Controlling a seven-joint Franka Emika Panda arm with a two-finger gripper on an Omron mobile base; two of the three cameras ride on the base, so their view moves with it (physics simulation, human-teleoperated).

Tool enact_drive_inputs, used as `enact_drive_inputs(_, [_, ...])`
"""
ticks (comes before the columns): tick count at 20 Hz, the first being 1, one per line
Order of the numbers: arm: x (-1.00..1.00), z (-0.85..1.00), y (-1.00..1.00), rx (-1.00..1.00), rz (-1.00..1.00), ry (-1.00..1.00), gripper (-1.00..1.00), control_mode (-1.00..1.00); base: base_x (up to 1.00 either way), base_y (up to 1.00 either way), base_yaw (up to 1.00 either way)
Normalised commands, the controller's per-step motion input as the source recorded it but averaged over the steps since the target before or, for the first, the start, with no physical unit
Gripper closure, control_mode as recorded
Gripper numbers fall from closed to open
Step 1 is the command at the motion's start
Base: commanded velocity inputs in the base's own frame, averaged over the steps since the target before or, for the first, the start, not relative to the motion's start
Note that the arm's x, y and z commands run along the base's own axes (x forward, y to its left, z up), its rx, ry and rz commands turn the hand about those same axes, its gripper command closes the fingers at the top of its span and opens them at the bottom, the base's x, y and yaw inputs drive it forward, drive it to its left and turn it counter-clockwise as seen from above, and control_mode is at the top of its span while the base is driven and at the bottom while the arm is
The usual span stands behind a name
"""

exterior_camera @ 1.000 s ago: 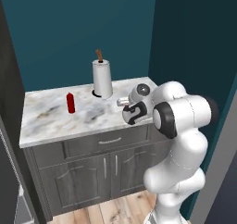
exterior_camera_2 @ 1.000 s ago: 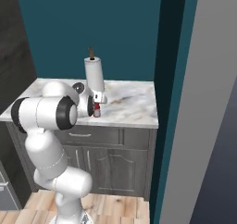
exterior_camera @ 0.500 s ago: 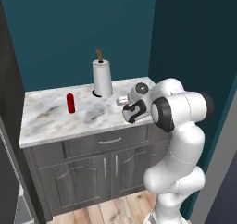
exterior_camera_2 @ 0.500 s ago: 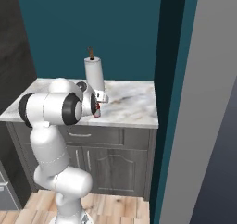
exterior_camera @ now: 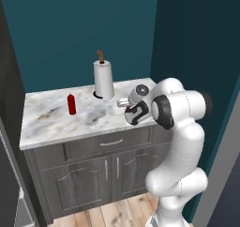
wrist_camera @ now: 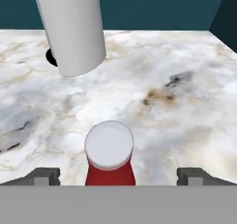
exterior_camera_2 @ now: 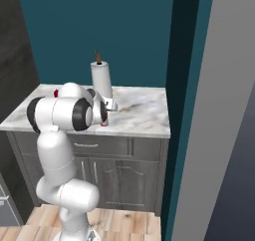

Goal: Place the ketchup and ketchup from the counter to the top shelf of the fridge. If the existing items in the fridge are on the top shelf, move them to other shelves.

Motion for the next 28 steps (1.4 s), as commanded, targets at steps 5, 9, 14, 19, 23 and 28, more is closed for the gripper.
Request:
enact_drive_inputs(5, [0.22, -0.11, 0.09, 0.00, 0.00, 0.00, -1.00, -1.00, 0.00, 0.00, 0.00])
enact_drive_inputs(9, [0.24, -0.03, 0.12, 0.00, 0.00, 0.00, -1.00, -1.00, 0.00, 0.00, 0.00])
enact_drive_inputs(14, [0.18, -0.06, 0.09, 0.00, 0.00, 0.00, 1.00, -1.00, 0.00, 0.00, 0.00])
enact_drive_inputs(19, [0.04, -0.02, 0.00, 0.00, 0.00, 0.00, 1.00, -1.00, 0.00, 0.00, 0.00])
enact_drive_inputs(23, [-0.05, 0.00, 0.00, 0.00, 0.00, 0.00, 1.00, -1.00, 0.00, 0.00, 0.00])
enact_drive_inputs(28, [-0.41, 0.38, 0.00, 0.00, 0.00, -0.01, 1.00, -1.00, 0.00, 0.00, 0.00])
